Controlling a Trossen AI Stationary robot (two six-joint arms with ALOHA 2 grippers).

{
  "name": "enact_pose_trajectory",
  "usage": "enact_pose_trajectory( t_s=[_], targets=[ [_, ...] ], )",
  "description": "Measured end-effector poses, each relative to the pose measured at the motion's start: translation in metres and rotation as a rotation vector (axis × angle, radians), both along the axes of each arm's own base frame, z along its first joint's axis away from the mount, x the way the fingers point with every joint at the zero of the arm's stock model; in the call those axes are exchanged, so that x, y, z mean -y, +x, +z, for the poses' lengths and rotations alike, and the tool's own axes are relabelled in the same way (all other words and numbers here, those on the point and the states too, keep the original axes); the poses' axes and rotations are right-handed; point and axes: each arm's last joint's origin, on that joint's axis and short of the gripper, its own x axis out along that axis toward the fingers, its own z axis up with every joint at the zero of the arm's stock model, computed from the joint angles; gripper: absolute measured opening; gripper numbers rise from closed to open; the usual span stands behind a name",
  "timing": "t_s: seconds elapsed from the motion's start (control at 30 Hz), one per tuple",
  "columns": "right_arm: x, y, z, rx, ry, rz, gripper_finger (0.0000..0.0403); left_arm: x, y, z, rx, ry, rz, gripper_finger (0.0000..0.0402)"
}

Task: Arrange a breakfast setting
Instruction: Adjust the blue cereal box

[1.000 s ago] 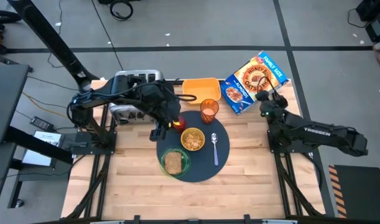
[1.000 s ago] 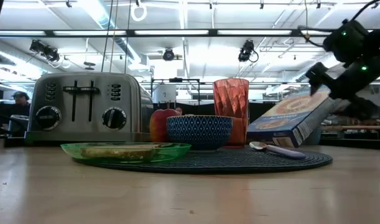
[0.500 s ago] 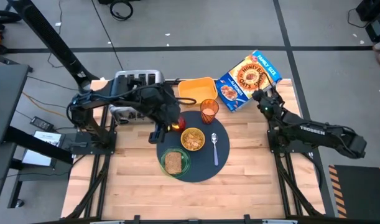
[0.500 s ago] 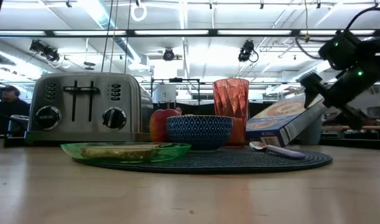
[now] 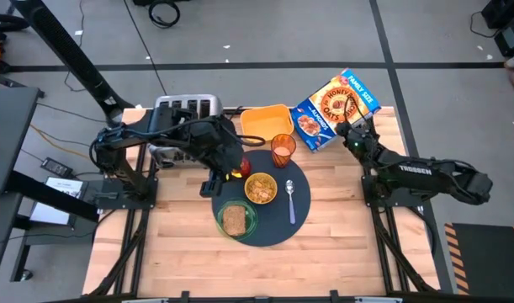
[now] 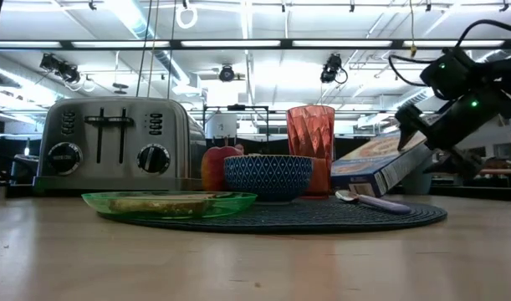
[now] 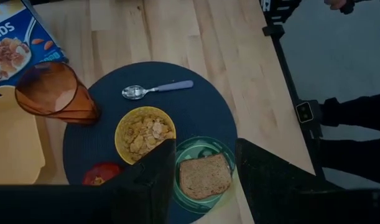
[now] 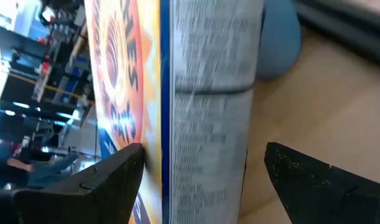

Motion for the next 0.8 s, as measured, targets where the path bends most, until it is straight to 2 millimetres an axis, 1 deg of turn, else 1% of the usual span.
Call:
enact_pose_trajectory(
  t_s=[0.1,0.2,0.37,0.47,0.57,0.7,0.8],
  targets=[
    [0.002,0.004,-0.004,0.002,0.017,0.012,0.0333,0.000,0.000,0.000,0.000,0.000,0.000,0.0171],
    [0.004,0.007,-0.005,-0.015,-0.004,0.021,0.0329,0.000,0.000,0.000,-0.001,0.000,0.001,0.0171],
    [0.013,0.007,-0.006,-0.035,-0.026,0.046,0.0308,0.000,-0.002,-0.001,-0.024,-0.007,0.009,0.0171],
    [0.016,0.009,-0.005,-0.031,-0.050,0.082,0.0280,0.000,-0.003,-0.002,-0.037,-0.010,0.014,0.0171],
    [0.017,0.010,-0.002,-0.055,-0.085,0.100,0.0242,0.000,-0.003,-0.002,-0.040,-0.011,0.015,0.0171],
    [0.015,0.012,0.001,-0.129,-0.133,0.138,0.0188,0.000,-0.004,-0.001,-0.035,-0.009,0.012,0.0171],
    [0.011,0.016,0.010,-0.198,-0.225,0.193,0.0158,0.002,-0.004,-0.001,-0.034,-0.009,0.009,0.0171]
  ],
)
